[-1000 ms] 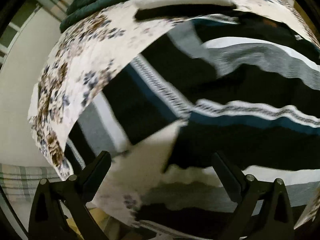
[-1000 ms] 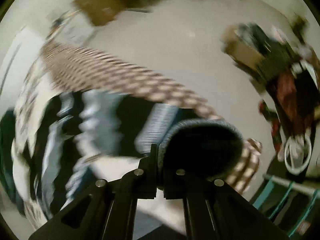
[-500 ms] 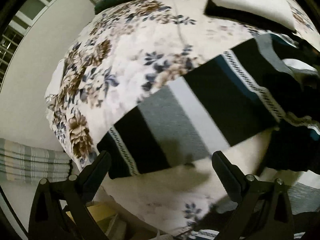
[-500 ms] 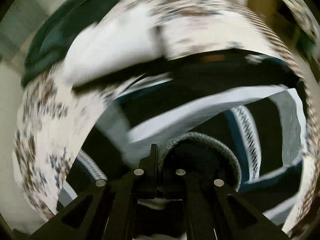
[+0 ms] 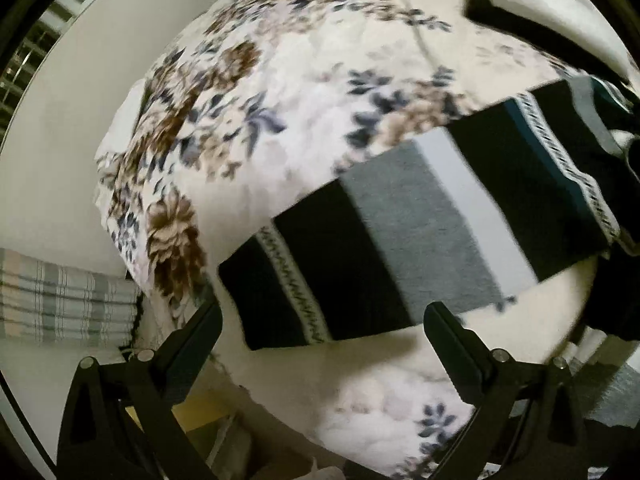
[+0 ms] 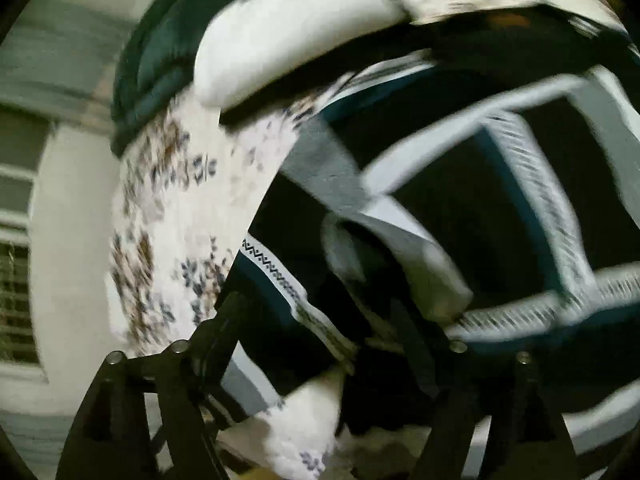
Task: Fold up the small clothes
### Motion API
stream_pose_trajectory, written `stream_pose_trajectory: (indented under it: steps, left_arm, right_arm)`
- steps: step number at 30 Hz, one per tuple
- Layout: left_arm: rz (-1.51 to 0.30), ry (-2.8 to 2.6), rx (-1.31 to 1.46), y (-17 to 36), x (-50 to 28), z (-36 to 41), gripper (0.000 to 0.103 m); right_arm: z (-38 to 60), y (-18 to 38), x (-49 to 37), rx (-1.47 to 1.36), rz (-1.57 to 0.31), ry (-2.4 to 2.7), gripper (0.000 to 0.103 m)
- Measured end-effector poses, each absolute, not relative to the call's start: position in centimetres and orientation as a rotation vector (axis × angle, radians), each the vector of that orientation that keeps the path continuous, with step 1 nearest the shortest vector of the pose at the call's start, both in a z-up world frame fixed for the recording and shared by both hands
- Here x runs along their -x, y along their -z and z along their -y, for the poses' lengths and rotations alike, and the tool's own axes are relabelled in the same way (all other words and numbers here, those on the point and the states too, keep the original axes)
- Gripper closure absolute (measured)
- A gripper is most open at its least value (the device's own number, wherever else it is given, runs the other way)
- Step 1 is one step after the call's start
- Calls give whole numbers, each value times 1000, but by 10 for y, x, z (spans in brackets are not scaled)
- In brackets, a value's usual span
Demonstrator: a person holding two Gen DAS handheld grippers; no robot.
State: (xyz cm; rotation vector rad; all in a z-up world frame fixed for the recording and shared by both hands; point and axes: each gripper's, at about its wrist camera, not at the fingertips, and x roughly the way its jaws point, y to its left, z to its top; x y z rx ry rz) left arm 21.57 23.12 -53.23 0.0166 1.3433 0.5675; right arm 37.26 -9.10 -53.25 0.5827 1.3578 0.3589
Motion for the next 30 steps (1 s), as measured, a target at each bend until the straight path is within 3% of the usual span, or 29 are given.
stream_pose_trajectory:
  steps: [12, 19, 23, 28, 30]
  left_arm:
    - [-1365, -672, 439, 562, -154, -351, 0]
    - [-1350, -636, 732, 616, -139, -391, 1]
    - [-1318, -592, 754, 631, -154, -393, 1]
    - [-1281, -552, 667, 634, -177, -384, 21]
    - [-1280, -546, 675, 637, -181, -384, 24]
  right_arm:
    - [206, 562, -319, -619, -1465, 12, 23]
    - [166, 573, -324, -561, -1514, 5, 23]
    - [139, 570, -339, -493, -1507, 15, 23]
    - [117, 542, -373, -538, -1375, -31, 23]
    - [99, 540, -393, -499, -1359, -50, 23]
